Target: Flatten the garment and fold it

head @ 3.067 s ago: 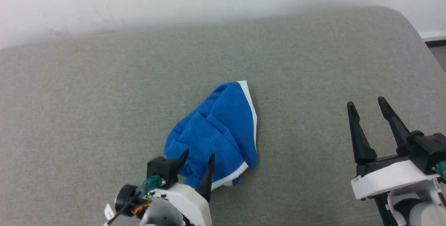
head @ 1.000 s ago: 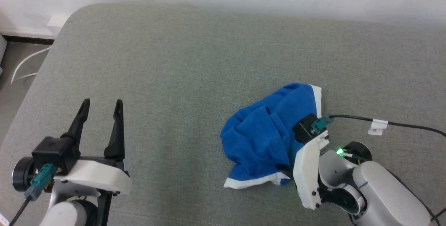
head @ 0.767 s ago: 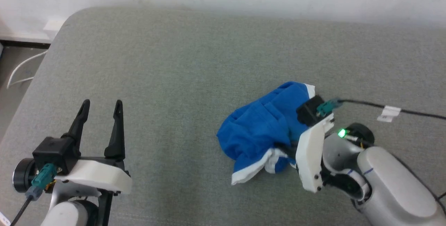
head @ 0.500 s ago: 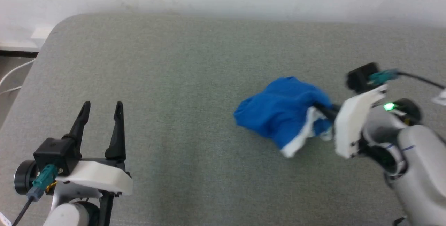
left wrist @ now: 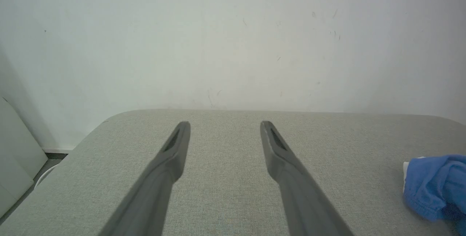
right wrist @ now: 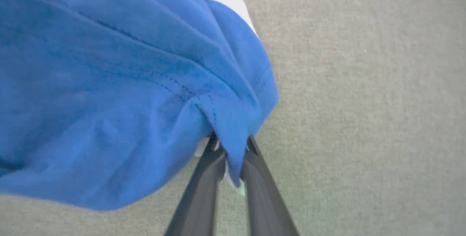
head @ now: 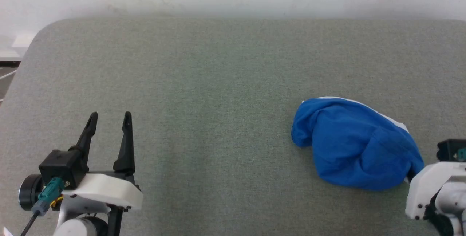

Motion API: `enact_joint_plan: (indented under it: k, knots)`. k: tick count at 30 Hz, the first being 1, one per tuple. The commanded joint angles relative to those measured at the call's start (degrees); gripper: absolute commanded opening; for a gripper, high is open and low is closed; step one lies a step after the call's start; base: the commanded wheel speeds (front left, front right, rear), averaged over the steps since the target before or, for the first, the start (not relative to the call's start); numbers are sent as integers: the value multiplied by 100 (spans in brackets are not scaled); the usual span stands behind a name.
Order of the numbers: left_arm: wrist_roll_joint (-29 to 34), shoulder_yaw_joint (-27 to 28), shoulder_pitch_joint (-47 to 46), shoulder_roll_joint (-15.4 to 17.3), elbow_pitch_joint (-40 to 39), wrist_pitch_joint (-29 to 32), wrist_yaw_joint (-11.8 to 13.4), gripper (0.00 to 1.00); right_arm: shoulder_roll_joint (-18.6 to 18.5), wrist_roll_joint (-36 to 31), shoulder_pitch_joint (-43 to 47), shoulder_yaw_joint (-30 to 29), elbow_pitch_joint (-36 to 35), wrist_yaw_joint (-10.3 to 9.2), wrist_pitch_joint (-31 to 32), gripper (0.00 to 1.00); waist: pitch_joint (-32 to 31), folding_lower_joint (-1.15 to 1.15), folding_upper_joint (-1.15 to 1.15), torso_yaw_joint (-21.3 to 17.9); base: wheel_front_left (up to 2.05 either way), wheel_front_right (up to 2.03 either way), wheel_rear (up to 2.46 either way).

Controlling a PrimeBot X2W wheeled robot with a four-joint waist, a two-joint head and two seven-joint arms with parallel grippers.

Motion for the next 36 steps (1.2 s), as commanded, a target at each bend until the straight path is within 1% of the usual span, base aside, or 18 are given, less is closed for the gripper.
enact_joint_plan:
  k: [1, 2, 3, 7, 9, 11, 14, 17, 22, 26, 31, 34, 36]
  knots:
    - [-26, 9, 88, -1, -30, 24, 28, 100, 184, -132, 92, -110, -72, -6, -113, 84, 9, 0, 0, -36, 0, 0, 0]
    - [-26, 9, 88, -1, -30, 24, 28, 100, 184, -132, 92, -110, -72, -6, -113, 84, 9, 0, 0, -36, 0, 0, 0]
    - [-28, 8, 97, 2, -34, 29, 34, 100, 305, -208, 149, -191, -138, -6, -197, 100, 1, 0, 0, -51, 0, 0, 0]
    - [-37, 8, 141, 18, -39, 43, 53, 100, 603, -406, 300, -394, -601, -6, -570, 100, -61, 0, 0, -98, 0, 0, 0]
    - [-38, 4, 166, 20, -40, 48, 69, 100, 616, -460, 351, -389, -880, -6, -651, 100, -103, 0, 0, -107, 0, 0, 0]
    - [-37, -8, 186, 16, -37, 57, 85, 100, 543, -459, 378, -322, -1193, -6, -639, 100, -161, 0, 0, -111, 0, 0, 0]
    - [-38, -35, 211, 8, -34, 74, 100, 100, 267, -382, 399, -83, -1659, -6, -412, 100, -253, 0, 0, -102, 0, 0, 0]
    - [-37, -44, 237, 6, -58, 90, 129, 100, -172, -133, 375, 364, -1995, -6, 37, 100, -297, 0, 0, -99, 0, 0, 0]
    - [-52, -52, 214, -11, -49, 68, 136, 100, -1034, 465, 73, 1278, -2183, -6, 1113, 100, -247, 0, 0, -89, 0, 0, 0]
    - [-47, -67, 168, -19, -73, 36, 128, 100, -1577, 930, -455, 1921, -2144, -6, 1637, 100, -125, 0, 0, -47, 0, 0, 0]
    - [-45, -80, 88, -36, -61, -22, 112, 100, -1963, 1347, -1122, 2687, -1825, -6, 1932, 100, 18, 0, 0, 30, 0, 0, 0]
    - [-50, -86, 47, -49, -15, -67, 97, 100, -2088, 1482, -1430, 3029, -1531, -6, 1941, 100, 83, 0, 0, 62, 0, 0, 0]
    - [-53, -93, 40, -57, 10, -87, 96, 100, -2110, 1576, -1579, 3198, -1316, -6, 1916, 100, 103, 0, 0, 73, 0, 0, 0]
